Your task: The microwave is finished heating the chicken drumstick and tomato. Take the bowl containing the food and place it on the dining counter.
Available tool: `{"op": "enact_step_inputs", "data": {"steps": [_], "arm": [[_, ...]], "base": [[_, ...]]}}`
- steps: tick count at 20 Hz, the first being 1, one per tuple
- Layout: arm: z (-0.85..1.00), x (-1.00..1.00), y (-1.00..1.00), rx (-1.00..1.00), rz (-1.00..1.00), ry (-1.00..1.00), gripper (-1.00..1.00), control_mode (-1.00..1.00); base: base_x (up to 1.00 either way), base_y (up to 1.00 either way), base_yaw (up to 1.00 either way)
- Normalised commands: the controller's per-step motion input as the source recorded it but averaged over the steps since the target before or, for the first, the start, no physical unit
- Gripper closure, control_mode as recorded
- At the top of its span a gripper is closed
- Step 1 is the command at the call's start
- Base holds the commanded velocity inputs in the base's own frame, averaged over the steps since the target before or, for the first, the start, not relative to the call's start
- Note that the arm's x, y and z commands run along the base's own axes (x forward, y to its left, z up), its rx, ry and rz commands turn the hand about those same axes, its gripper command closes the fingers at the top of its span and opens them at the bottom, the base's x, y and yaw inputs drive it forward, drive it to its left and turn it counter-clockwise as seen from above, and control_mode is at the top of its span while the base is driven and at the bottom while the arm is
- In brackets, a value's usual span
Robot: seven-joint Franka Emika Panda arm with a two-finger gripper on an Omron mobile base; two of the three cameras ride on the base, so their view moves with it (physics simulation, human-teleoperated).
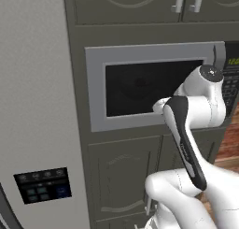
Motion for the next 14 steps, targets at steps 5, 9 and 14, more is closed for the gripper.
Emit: {"op": "enact_step_inputs", "data": {"steps": [5,9,14], "arm": [[0.0,-0.1,-0.01,0.0,0.0,0.0,-1.0,1.0],[0.0,0.0,0.0,0.0,0.0,0.0,-1.0,1.0],[0.0,0.0,0.0,0.0,0.0,0.0,-1.0,1.0]], "base": [[-0.08,-0.04,0.0],[-0.47,-0.27,0.0],[-0.45,-0.4,-0.01]]}}
